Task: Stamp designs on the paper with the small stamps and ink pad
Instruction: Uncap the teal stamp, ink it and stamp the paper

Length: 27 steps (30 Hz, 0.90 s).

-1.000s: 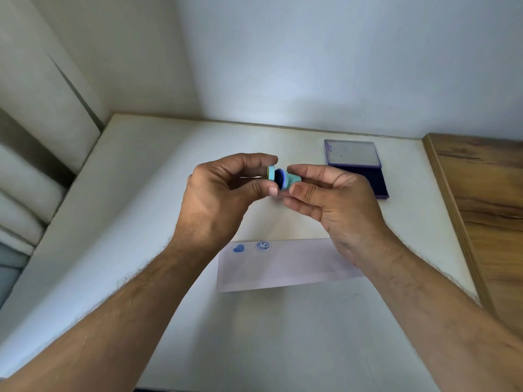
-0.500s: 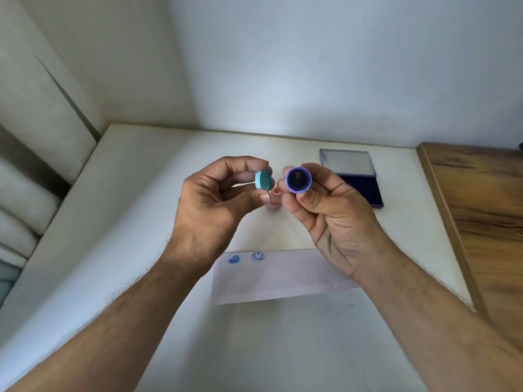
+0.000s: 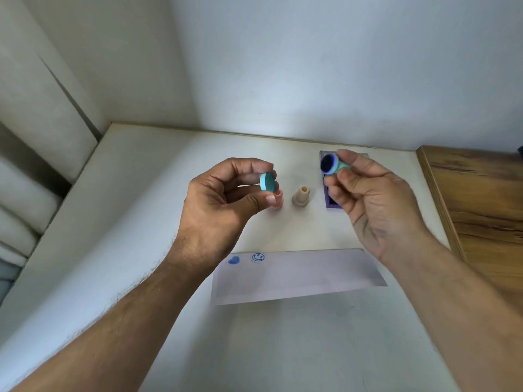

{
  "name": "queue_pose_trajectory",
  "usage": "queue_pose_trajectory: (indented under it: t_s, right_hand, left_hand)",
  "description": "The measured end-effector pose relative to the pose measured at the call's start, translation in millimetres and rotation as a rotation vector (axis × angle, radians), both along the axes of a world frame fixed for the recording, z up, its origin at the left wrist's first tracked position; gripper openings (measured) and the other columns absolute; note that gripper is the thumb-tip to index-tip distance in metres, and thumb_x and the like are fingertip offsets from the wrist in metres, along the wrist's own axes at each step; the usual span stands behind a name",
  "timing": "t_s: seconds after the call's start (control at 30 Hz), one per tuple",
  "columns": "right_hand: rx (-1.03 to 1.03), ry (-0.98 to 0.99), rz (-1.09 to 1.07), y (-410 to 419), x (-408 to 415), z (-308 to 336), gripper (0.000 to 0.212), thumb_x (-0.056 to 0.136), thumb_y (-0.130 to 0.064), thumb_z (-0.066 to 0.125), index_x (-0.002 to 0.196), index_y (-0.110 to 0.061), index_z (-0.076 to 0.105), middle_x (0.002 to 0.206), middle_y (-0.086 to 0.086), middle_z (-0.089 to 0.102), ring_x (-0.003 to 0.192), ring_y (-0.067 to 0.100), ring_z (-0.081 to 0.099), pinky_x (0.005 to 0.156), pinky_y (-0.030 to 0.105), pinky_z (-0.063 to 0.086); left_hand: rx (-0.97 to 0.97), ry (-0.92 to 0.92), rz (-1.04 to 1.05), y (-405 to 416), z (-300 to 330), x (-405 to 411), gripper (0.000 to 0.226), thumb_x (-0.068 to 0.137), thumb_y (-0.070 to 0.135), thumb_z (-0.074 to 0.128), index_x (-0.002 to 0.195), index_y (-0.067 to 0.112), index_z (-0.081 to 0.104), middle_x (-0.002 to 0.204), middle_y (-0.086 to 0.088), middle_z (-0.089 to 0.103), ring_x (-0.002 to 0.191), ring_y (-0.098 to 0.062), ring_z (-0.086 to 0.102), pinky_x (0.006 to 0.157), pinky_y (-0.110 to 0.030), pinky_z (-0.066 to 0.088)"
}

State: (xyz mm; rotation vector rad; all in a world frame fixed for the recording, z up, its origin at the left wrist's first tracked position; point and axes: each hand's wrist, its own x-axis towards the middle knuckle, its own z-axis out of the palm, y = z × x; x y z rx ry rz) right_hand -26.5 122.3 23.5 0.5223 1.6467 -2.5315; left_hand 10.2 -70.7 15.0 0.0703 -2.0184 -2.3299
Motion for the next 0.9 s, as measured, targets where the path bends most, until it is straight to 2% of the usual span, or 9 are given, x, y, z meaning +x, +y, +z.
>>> queue_pose_trajectory:
  t_s: [0.1, 0.2, 0.27, 0.37, 0.47, 0.63, 0.73, 0.83, 0.9]
  right_hand:
    - [0.288, 0.023, -0.065, 16.9, -6.0, -6.3, 0.022, 0.089, 0.004, 0.06, 0.093, -0.011, 0.075, 0.077, 0.009, 0.072, 0.064, 0.018, 0.07, 0.064, 0.026, 0.059]
    - [0.795, 0.072, -0.063, 30.0, -8.3, -14.0, 0.024, 0.091, -0.006, 0.062, 0.09, -0.026, 0.076, 0.079, 0.005, 0.073, 0.059, 0.017, 0.07, 0.065, 0.028, 0.059]
    - [1.056, 0.129, -0.033, 33.1, -6.2, -17.6, 0.023, 0.091, -0.008, 0.062, 0.096, -0.026, 0.076, 0.089, 0.002, 0.072, 0.068, 0.018, 0.071, 0.066, 0.027, 0.059]
    - [1.277, 0.228, 0.037, 32.4, -2.4, -22.1, 0.026, 0.09, -0.006, 0.062, 0.108, -0.02, 0.074, 0.105, -0.002, 0.07, 0.086, 0.017, 0.068, 0.084, 0.032, 0.058]
    - [1.367, 0.216, 0.071, 30.9, -1.4, -22.0, 0.031, 0.089, -0.008, 0.064, 0.116, -0.021, 0.069, 0.111, -0.001, 0.071, 0.092, 0.014, 0.065, 0.089, 0.02, 0.048]
    - [1.411, 0.197, 0.11, 33.2, -4.3, -22.7, 0.025, 0.09, -0.008, 0.065, 0.113, -0.014, 0.072, 0.109, 0.008, 0.073, 0.092, 0.018, 0.066, 0.092, 0.028, 0.052]
    - [1.426, 0.218, 0.17, 33.2, -6.8, -25.5, 0.026, 0.092, -0.007, 0.062, 0.116, -0.013, 0.071, 0.115, 0.008, 0.072, 0.103, 0.022, 0.066, 0.099, 0.029, 0.049]
    - [1.405, 0.174, 0.202, 33.9, -9.9, -26.8, 0.028, 0.092, -0.004, 0.061, 0.117, -0.012, 0.07, 0.115, 0.007, 0.071, 0.1, 0.016, 0.065, 0.091, 0.011, 0.041]
    - [1.346, 0.139, 0.205, 33.7, -12.1, -26.1, 0.028, 0.089, 0.0, 0.063, 0.115, -0.009, 0.071, 0.104, 0.004, 0.073, 0.081, 0.001, 0.06, 0.074, -0.009, 0.034]
  left_hand:
    - [-0.02, -0.02, -0.003, 3.1, -1.3, 0.6, 0.035, 0.075, -0.015, 0.073, 0.092, 0.016, 0.073, 0.091, -0.009, 0.077, 0.084, -0.022, 0.076, 0.079, -0.028, 0.058]
    - [-0.039, -0.032, -0.029, 9.2, -3.3, 0.6, 0.034, 0.077, -0.014, 0.073, 0.094, 0.015, 0.074, 0.097, -0.016, 0.075, 0.091, -0.034, 0.074, 0.087, -0.039, 0.059]
    - [-0.052, -0.044, -0.044, 12.9, -4.1, 1.2, 0.034, 0.077, -0.013, 0.073, 0.094, 0.017, 0.074, 0.098, -0.016, 0.075, 0.092, -0.034, 0.074, 0.089, -0.041, 0.059]
    - [-0.082, -0.048, -0.066, 16.7, -4.3, 2.7, 0.034, 0.077, -0.012, 0.074, 0.094, 0.018, 0.074, 0.098, -0.014, 0.076, 0.093, -0.03, 0.075, 0.089, -0.039, 0.059]
    - [-0.102, -0.058, -0.066, 17.0, -5.7, 2.7, 0.034, 0.077, -0.01, 0.075, 0.094, 0.02, 0.074, 0.1, -0.015, 0.075, 0.094, -0.031, 0.074, 0.089, -0.041, 0.059]
    - [-0.115, -0.058, -0.058, 15.0, -6.4, 2.5, 0.033, 0.077, -0.008, 0.076, 0.096, 0.019, 0.075, 0.101, -0.016, 0.075, 0.093, -0.031, 0.075, 0.09, -0.043, 0.059]
    - [-0.115, -0.062, -0.056, 13.9, -7.1, 2.5, 0.033, 0.077, -0.008, 0.076, 0.096, 0.018, 0.074, 0.101, -0.015, 0.075, 0.093, -0.032, 0.075, 0.09, -0.043, 0.059]
    - [-0.128, -0.062, -0.065, 12.5, -8.3, 2.8, 0.032, 0.077, -0.007, 0.076, 0.098, 0.017, 0.074, 0.1, -0.013, 0.075, 0.093, -0.03, 0.075, 0.089, -0.043, 0.059]
    - [-0.136, -0.065, -0.074, 11.9, -9.3, 3.0, 0.031, 0.078, -0.006, 0.076, 0.099, 0.017, 0.074, 0.1, -0.011, 0.076, 0.093, -0.028, 0.075, 0.089, -0.042, 0.059]
